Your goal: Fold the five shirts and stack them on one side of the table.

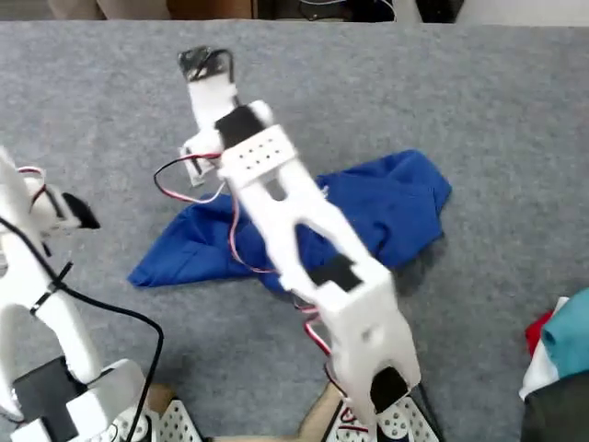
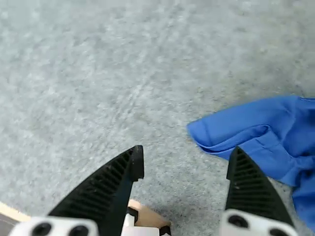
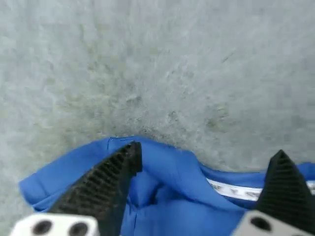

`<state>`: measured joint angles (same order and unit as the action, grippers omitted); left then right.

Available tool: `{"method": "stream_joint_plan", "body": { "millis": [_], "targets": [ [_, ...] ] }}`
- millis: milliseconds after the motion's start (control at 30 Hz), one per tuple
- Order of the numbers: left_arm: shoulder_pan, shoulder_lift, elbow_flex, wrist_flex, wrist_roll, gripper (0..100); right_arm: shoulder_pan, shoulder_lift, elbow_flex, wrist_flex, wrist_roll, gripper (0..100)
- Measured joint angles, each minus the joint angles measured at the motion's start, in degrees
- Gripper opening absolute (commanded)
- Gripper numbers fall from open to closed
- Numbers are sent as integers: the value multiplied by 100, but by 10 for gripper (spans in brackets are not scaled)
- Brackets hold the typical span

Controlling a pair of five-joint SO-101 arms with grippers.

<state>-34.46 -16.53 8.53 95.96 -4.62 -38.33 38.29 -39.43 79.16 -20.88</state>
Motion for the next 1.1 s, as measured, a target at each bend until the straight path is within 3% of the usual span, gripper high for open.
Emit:
{"method": "stream_joint_plan", "body": {
  "millis": [367,667,1100],
  "targets": [
    [-422,-571,791,18,-9,279,-141,2409,-2189,1073,-202,352],
    [-422,-615,870,18,-9,279,-132,3349,-3938,2145,-211,1],
    [-422,-615,870,18,-9,278,466,2760,-5073,2198,-211,5]
  ]
}}
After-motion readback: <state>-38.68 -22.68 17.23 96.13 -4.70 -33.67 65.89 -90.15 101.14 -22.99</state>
